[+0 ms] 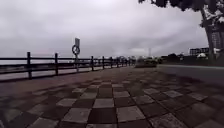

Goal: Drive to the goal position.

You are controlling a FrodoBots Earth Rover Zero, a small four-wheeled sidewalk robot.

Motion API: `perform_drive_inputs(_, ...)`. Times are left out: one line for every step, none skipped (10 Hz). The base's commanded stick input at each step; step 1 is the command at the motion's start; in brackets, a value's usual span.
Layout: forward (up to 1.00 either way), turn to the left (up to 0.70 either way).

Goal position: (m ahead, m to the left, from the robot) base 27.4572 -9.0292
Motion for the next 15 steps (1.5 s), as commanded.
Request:
perform_drive_inputs(1.0, 0.0)
perform_drive_inputs(1.0, 0.0)
perform_drive_inputs(0.46, 0.0)
perform_drive_inputs(0.82, 0.0)
perform_drive_inputs(1.0, 0.0)
perform_drive_inputs(1.0, 0.0)
perform_drive_inputs(1.0, 0.0)
perform_drive_inputs(1.0, 0.0)
perform_drive_inputs(1.0, 0.0)
perform_drive_inputs(1.0, 0.0)
perform_drive_inputs(1.0, 0.09)
perform_drive_inputs(1.0, 0.25)
perform_drive_inputs(1.0, 0.31)
perform_drive_inputs(1.0, 0.0)
perform_drive_inputs(1.0, 0.0)
